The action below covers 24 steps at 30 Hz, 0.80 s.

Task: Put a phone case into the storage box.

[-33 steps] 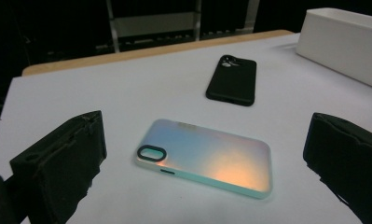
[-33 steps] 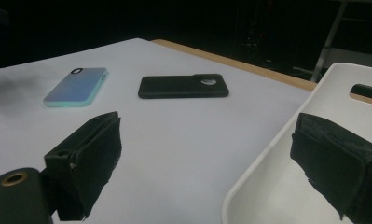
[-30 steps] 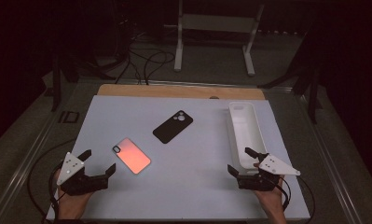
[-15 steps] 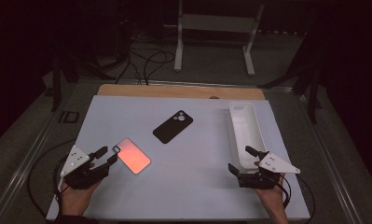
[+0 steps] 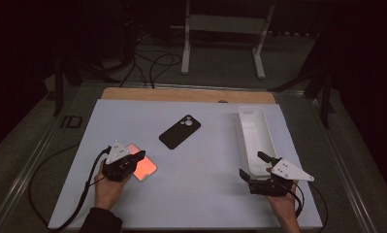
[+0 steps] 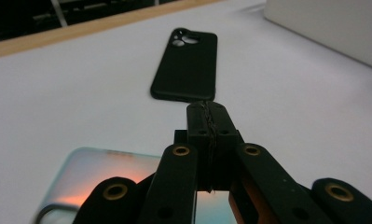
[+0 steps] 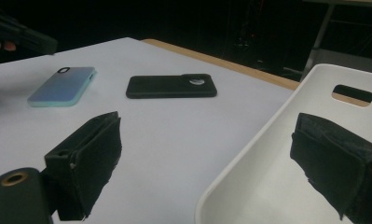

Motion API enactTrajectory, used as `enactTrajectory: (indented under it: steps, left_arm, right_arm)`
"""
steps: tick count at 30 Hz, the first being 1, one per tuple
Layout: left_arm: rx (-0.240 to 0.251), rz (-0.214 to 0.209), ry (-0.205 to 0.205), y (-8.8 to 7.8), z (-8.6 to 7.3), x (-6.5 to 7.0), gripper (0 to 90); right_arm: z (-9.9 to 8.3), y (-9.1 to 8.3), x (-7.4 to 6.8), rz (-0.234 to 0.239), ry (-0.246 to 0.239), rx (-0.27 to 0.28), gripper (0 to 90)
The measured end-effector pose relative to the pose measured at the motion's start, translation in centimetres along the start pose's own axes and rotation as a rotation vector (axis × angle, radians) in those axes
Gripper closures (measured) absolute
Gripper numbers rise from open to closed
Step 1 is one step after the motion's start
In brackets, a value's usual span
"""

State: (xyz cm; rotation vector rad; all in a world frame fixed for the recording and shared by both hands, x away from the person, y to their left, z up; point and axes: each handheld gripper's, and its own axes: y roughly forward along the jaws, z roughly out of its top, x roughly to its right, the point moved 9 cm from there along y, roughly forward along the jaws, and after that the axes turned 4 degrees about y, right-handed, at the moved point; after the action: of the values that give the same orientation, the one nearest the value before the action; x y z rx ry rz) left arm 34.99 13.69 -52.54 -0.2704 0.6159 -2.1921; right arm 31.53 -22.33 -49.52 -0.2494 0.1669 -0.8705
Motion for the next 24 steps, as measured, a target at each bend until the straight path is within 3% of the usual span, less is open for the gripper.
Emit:
enactTrajectory:
  steps: [3,5,9,12,24]
  left_arm:
    - [-0.009,-0.005,-0.010,0.7,0.0,0.1,90.0]
    - [-0.043,-0.018,0.001,2.1,0.0,0.7,90.0]
    - [-0.074,-0.027,0.002,3.3,-0.2,1.1,90.0]
    - [-0.127,-0.035,0.005,4.5,-1.0,1.5,90.0]
    - [-0.251,-0.056,0.002,6.5,-3.4,2.3,90.0]
  right_arm:
    - [0.0,0.0,0.0,0.000,-0.001,-0.001,8.8]
    - [-0.1,0.2,0.0,-0.001,-0.005,-0.005,8.8]
    - [-0.1,0.2,-0.1,-0.001,-0.011,-0.006,8.8]
    - [-0.1,0.2,0.0,-0.001,-0.011,-0.006,8.8]
    - [-0.2,0.4,-0.1,0.001,-0.014,-0.011,8.8]
